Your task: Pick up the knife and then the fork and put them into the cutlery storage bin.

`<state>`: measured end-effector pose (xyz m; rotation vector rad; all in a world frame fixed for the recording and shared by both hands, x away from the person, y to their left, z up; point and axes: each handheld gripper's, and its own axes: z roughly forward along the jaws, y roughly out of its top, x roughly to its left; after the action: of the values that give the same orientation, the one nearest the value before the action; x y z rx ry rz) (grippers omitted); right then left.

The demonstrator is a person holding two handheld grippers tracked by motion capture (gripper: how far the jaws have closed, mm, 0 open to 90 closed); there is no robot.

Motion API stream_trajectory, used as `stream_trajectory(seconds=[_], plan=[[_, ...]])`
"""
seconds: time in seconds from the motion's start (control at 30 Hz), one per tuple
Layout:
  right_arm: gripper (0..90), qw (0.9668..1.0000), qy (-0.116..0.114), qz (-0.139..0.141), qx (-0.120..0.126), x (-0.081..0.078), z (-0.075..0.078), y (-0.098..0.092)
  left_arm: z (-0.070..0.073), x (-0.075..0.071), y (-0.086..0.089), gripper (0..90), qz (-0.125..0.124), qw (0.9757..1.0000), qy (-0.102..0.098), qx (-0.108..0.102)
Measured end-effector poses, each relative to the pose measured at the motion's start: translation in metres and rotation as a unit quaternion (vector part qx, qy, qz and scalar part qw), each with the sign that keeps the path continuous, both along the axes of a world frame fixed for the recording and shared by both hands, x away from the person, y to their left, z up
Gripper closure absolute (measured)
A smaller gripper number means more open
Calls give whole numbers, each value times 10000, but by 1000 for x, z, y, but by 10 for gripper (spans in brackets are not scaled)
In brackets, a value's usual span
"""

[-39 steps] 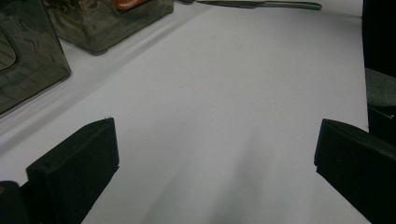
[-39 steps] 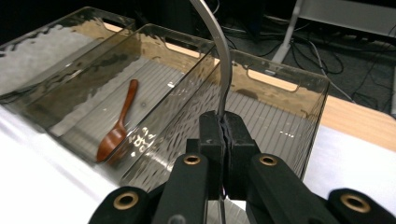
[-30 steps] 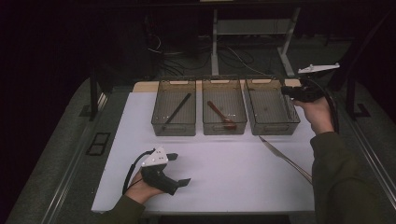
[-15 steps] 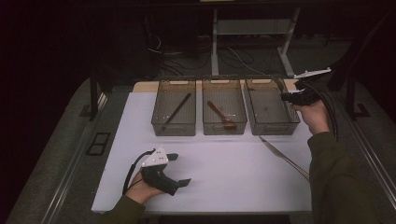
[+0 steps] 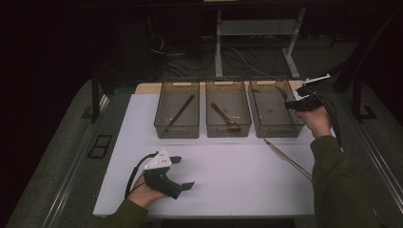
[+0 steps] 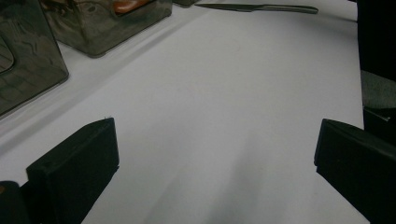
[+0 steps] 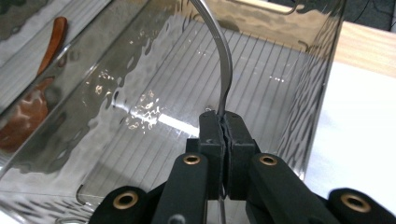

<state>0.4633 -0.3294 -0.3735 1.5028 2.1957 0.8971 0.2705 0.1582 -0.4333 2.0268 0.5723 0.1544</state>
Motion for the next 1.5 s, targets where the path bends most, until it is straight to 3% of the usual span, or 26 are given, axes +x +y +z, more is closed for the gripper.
stream_trajectory(seconds=[0.3,0.37,0.43,0.7,1.0,1.3,1.5], plan=[[866,9998,163,-39,-54,10,-12,9,1,-1,0,0,-14,10000,-12,-6],[782,9997,216,-60,-46,11,-15,9,1,-1,0,0,-15,10000,-14,-8],[756,9998,195,-84,15,10,-15,9,1,-1,0,0,-15,10000,-14,-10],[535,9998,10,-1,221,4,-5,10,0,-1,-1,0,-16,10000,-18,-3],[389,9982,-295,277,439,-22,14,5,0,-1,-2,0,-12,10000,-20,23],[326,9959,-497,594,477,-58,23,6,0,-1,-2,0,-9,10000,-16,35],[318,9934,-607,701,680,-81,23,3,0,-1,-2,0,-11,10000,-27,33]])
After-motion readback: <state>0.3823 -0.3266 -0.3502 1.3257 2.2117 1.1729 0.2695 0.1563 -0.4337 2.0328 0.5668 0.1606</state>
